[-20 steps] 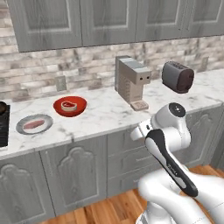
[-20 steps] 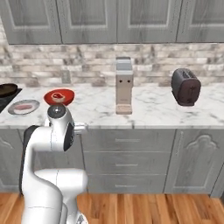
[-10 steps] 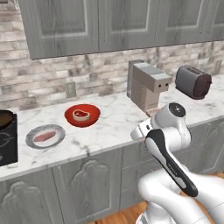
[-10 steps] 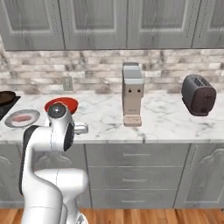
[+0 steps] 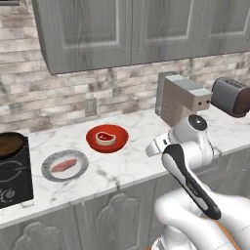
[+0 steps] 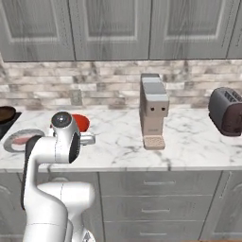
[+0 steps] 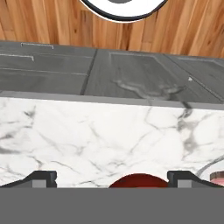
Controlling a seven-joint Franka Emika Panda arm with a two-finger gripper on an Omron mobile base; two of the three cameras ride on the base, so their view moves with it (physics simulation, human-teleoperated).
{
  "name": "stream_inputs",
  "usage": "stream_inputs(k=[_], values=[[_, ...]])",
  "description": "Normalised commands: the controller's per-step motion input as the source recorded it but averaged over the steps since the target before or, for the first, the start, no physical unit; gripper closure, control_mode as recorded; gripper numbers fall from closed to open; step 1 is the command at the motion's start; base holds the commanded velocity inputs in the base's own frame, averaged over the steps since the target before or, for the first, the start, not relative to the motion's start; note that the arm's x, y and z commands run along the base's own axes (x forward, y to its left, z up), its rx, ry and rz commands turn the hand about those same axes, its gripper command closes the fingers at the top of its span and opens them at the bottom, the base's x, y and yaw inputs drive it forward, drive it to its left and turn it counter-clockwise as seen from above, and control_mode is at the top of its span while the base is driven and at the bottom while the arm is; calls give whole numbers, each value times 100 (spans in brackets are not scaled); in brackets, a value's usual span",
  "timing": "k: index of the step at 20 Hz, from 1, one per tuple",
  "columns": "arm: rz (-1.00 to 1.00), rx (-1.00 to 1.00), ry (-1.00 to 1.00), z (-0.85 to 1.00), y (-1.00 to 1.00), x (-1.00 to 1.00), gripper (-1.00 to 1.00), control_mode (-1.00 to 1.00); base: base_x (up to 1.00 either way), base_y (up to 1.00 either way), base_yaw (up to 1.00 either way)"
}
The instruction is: Place one of the steaks on the plate and the other in the bowl. Then place the bowl in the fridge.
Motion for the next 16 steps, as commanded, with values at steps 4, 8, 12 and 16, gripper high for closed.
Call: stream_inputs(k=[4, 8, 12, 16], values=[[0, 0, 0, 0, 0, 0, -100, 100, 35, 45, -3], [0, 0, 0, 0, 0, 0, -100, 100, 33, 39, -4], [0, 0, 0, 0, 0, 0, -100, 100, 26, 38, -5], [-1, -2, 3, 0, 7, 5, -100, -100, 13, 24, -4]])
